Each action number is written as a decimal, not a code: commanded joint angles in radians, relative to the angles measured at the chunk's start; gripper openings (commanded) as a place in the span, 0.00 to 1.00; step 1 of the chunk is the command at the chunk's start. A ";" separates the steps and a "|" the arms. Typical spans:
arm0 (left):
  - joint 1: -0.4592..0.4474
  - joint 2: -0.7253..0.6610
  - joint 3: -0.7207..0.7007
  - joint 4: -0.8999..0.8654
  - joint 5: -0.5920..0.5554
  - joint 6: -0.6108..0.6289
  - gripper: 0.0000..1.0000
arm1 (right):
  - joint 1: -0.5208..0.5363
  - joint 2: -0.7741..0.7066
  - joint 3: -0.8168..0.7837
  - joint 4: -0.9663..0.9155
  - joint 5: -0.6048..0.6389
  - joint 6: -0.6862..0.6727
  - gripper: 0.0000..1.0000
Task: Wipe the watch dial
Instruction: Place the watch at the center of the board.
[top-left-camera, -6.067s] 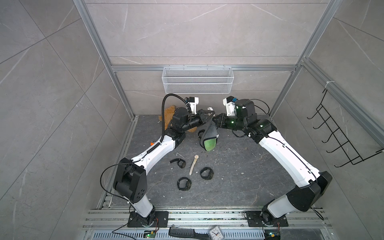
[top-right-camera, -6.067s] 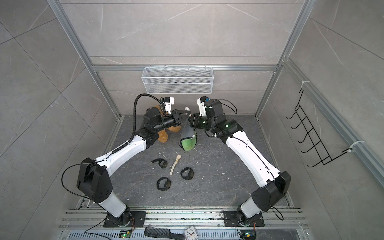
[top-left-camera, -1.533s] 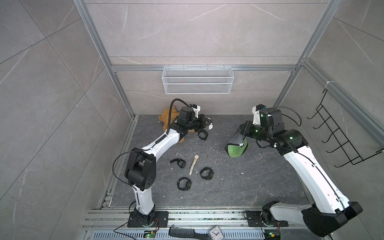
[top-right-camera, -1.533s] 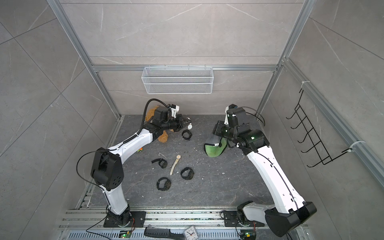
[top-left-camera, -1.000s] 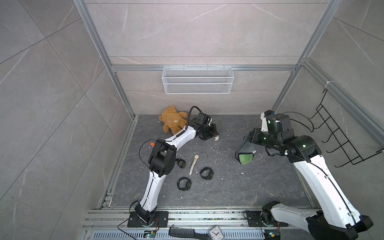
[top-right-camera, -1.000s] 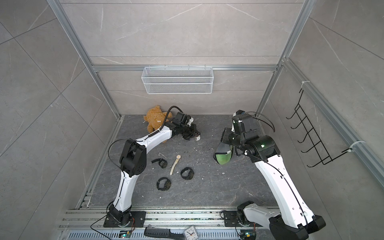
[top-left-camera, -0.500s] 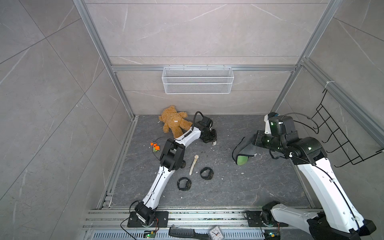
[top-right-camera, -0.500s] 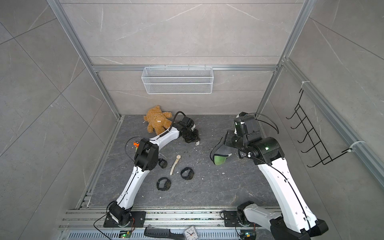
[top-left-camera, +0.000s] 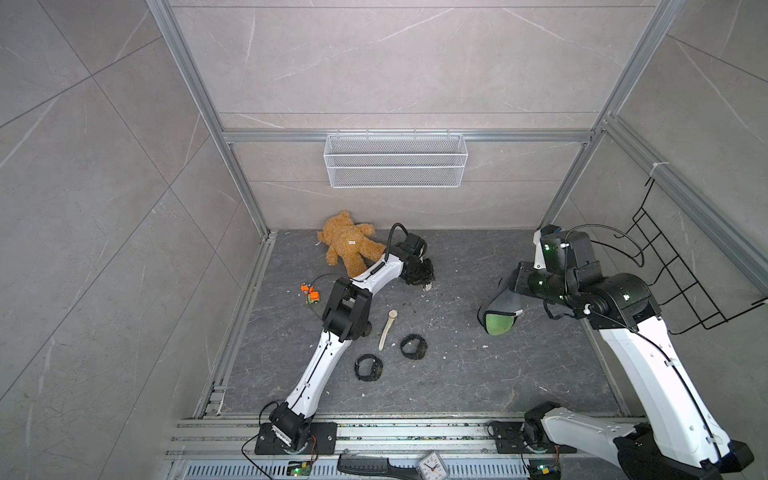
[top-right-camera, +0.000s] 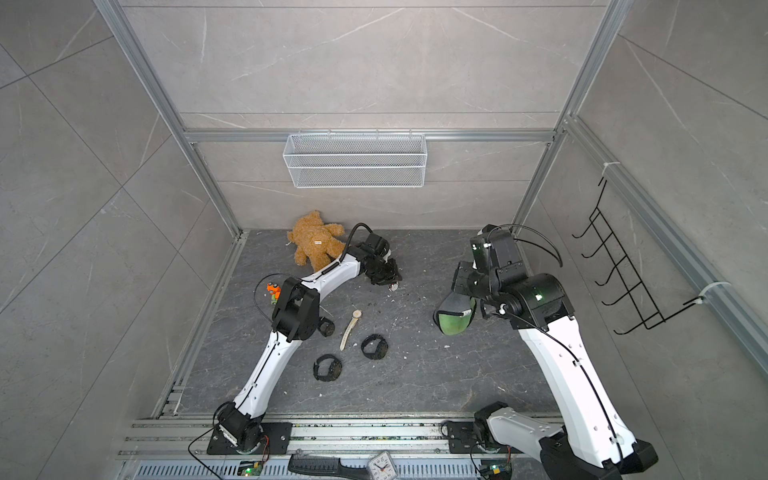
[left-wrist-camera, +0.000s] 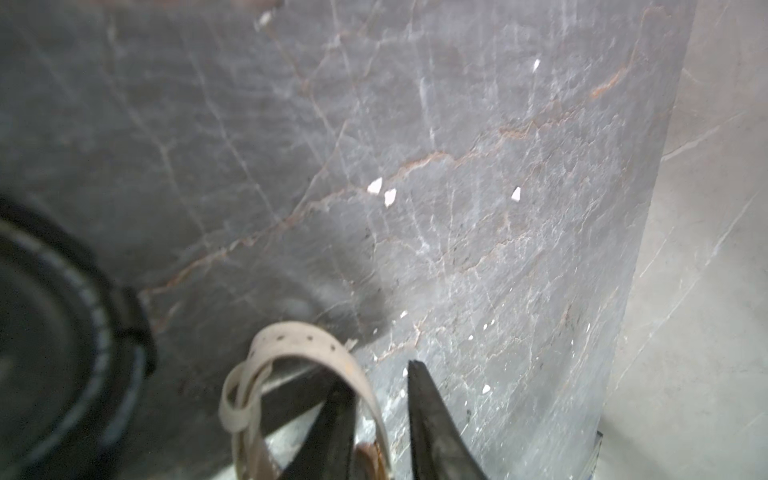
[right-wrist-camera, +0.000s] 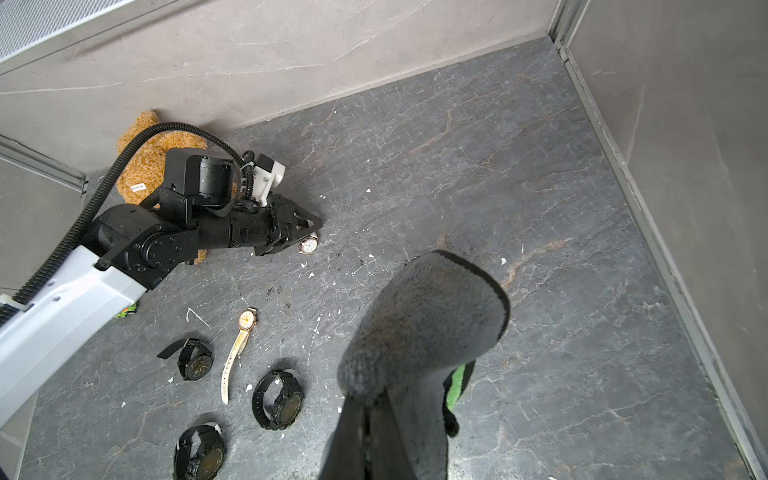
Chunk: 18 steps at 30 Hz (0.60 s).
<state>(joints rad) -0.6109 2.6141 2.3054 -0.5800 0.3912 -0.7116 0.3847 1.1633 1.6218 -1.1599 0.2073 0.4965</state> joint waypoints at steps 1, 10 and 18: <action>0.000 0.007 0.065 -0.002 -0.014 0.016 0.29 | -0.004 0.001 0.035 -0.016 0.021 -0.019 0.00; 0.002 -0.039 0.103 -0.009 -0.035 0.044 0.35 | -0.004 0.001 0.005 -0.006 -0.010 -0.015 0.00; 0.005 -0.198 -0.033 -0.023 -0.061 0.080 0.35 | -0.004 -0.016 -0.120 0.022 -0.037 -0.002 0.00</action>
<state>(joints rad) -0.6109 2.5710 2.3127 -0.5930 0.3489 -0.6701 0.3847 1.1564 1.5387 -1.1561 0.1856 0.4969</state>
